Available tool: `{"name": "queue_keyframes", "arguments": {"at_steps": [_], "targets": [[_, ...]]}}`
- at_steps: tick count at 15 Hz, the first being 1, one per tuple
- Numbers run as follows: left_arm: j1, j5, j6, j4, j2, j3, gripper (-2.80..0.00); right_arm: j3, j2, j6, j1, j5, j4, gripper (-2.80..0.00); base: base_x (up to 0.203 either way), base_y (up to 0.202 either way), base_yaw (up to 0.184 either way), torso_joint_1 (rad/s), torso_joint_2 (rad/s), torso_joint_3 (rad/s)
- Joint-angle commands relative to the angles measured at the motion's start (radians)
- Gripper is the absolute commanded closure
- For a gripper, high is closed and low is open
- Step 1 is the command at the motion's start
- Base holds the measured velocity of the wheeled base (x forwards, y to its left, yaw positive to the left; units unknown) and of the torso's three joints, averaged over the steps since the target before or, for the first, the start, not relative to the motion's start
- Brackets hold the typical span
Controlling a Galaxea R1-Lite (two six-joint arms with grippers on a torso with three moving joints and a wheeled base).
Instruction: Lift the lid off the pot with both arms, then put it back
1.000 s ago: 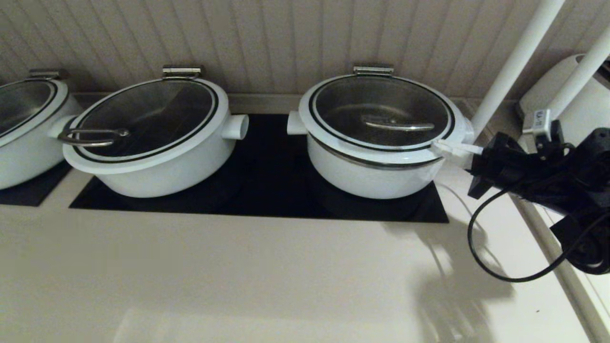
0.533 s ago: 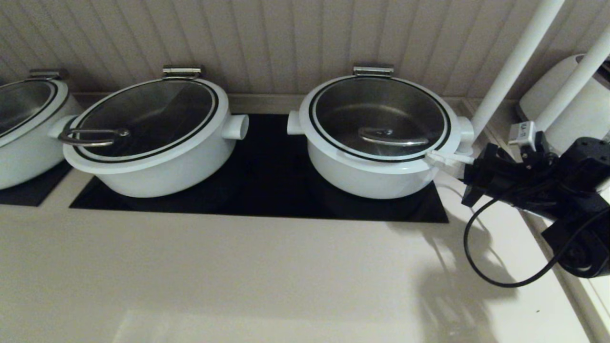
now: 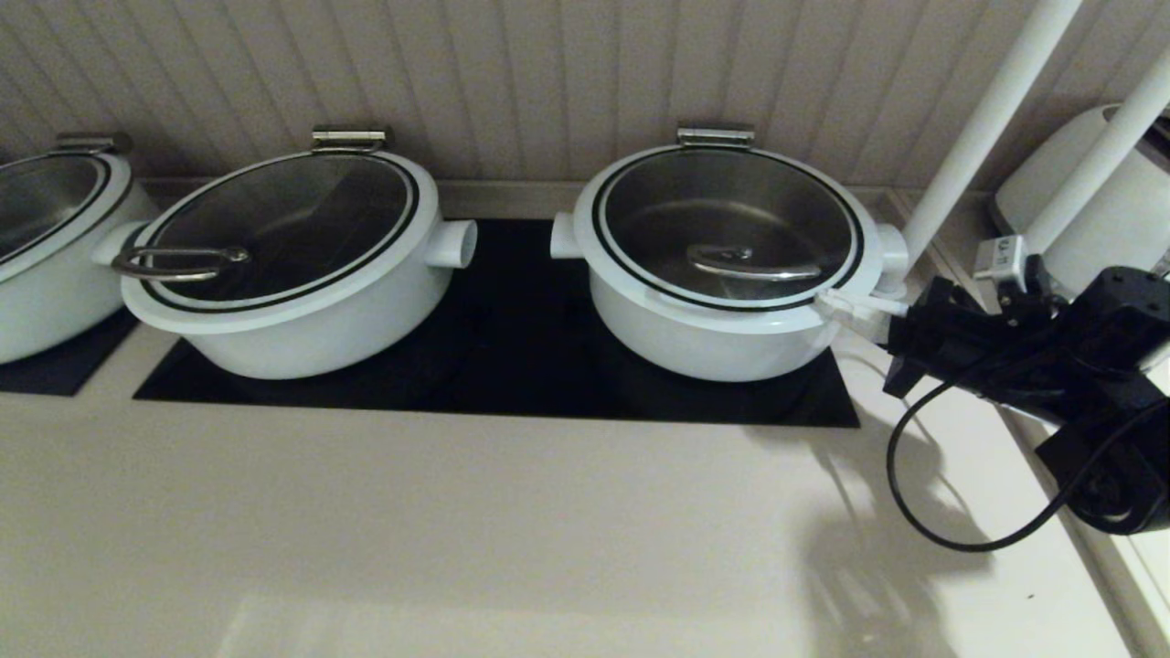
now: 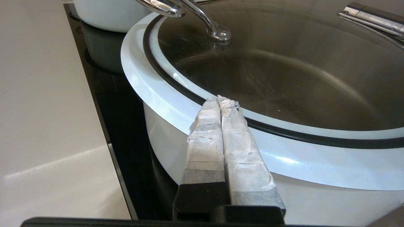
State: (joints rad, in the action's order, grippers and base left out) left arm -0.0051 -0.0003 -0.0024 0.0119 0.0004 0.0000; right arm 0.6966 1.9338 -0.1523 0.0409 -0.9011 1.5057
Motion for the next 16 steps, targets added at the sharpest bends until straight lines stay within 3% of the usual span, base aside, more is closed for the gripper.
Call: {"name": "queue_keyframes", "arguments": {"at_steps": [1, 8, 16], "targets": [[0.0, 0.0, -0.001, 0.0, 0.0, 0.0, 0.0, 0.0, 0.001, -0.001, 0.001, -0.006, 0.007, 0.0, 0.0, 0.0, 0.0, 0.0, 0.0, 0.0], [-0.001, 0.0, -0.001, 0.0, 0.0, 0.0, 0.0, -0.041, -0.073, 0.0, 0.0, 0.013, 0.007, 0.0, 0.0, 0.0, 0.0, 0.0, 0.0, 0.0], [0.0, 0.0, -0.001, 0.0, 0.0, 0.0, 0.0, -0.141, -0.234, 0.006, -0.002, 0.136, -0.003, 0.0, 0.0, 0.0, 0.0, 0.0, 0.0, 0.0]]}}
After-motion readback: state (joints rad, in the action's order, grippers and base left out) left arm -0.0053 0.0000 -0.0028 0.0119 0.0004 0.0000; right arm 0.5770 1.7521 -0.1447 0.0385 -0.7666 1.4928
